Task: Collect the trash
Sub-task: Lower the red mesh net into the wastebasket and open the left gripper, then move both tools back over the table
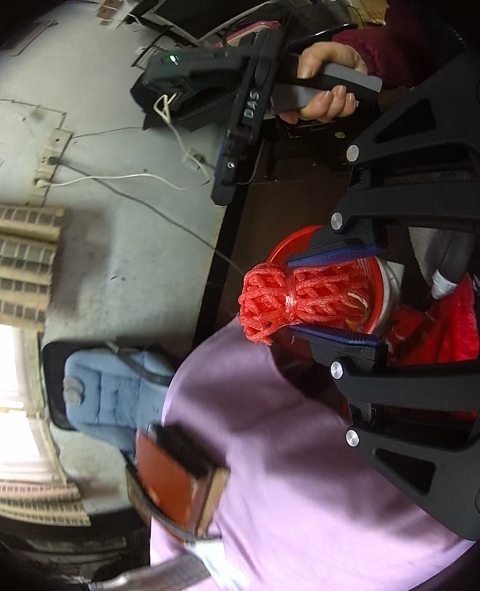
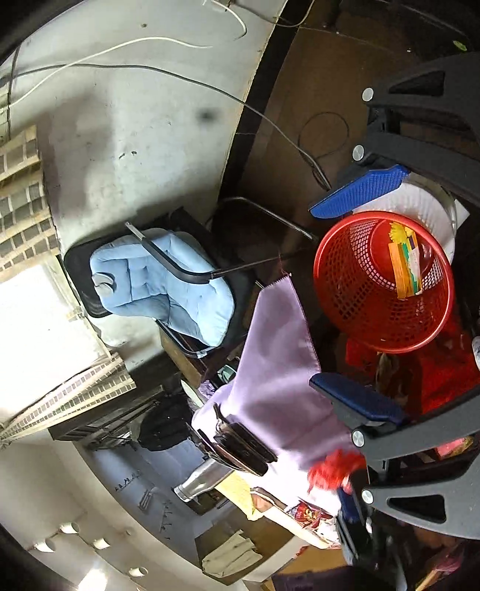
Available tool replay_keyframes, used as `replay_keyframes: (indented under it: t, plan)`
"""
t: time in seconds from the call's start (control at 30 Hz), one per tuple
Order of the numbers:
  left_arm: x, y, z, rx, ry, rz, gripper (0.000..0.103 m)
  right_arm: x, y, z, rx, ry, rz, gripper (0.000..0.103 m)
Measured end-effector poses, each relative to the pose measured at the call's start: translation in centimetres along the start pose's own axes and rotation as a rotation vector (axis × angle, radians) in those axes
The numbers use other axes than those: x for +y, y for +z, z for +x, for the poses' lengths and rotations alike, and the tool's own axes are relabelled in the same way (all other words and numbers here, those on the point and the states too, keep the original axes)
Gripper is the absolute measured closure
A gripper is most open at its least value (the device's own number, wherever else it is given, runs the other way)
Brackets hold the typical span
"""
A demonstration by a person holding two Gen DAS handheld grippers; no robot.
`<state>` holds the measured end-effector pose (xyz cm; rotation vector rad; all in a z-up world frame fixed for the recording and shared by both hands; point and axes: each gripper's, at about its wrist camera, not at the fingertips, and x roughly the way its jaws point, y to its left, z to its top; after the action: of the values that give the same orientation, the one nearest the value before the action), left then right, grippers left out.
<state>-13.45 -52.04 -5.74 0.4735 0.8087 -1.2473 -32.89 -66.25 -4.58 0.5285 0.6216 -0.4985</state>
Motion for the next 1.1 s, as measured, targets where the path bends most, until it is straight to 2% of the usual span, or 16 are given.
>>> replay_keyframes:
  t: [0.17, 0.23, 0.3, 0.33, 0.53, 0.63, 0.77, 1.1]
  plan:
    - [-0.7, 0.8, 2.8, 0.038, -0.020, 0.019, 0.070, -0.8, 0.2, -0.4, -0.003, 0.003, 0.022, 0.019]
    - [-0.9, 0.8, 3.4, 0.048, -0.023, 0.029, 0.058, -1.3, 0.1, -0.4, -0.003, 0.004, 0.035, 0.019]
    - [-0.7, 1.0, 3.5, 0.041, -0.010, 0.016, 0.031, -1.6, 0.1, -0.5, -0.006, 0.007, 0.045, 0.019]
    - [-0.7, 1.1, 3.2, 0.027, -0.006, 0.011, 0.028, -1.7, 0.1, -0.6, -0.007, 0.007, 0.047, 0.019]
    - [0.0, 1.5, 0.8, -0.023, 0.049, -0.005, 0.025, -1.8, 0.0, -0.9, -0.012, 0.017, 0.055, 0.019]
    - [0.5, 1.3, -0.8, -0.055, 0.079, -0.023, 0.019, -1.0, 0.0, -1.0, -0.012, 0.026, 0.040, 0.019]
    - [1.2, 0.8, -3.0, -0.094, 0.112, -0.045, 0.016, 0.7, 0.1, -1.2, -0.013, 0.047, 0.004, 0.017]
    - [3.4, -1.2, -8.4, -0.196, 0.225, -0.120, 0.007, 6.5, 0.4, -2.5, -0.045, 0.081, -0.138, 0.006]
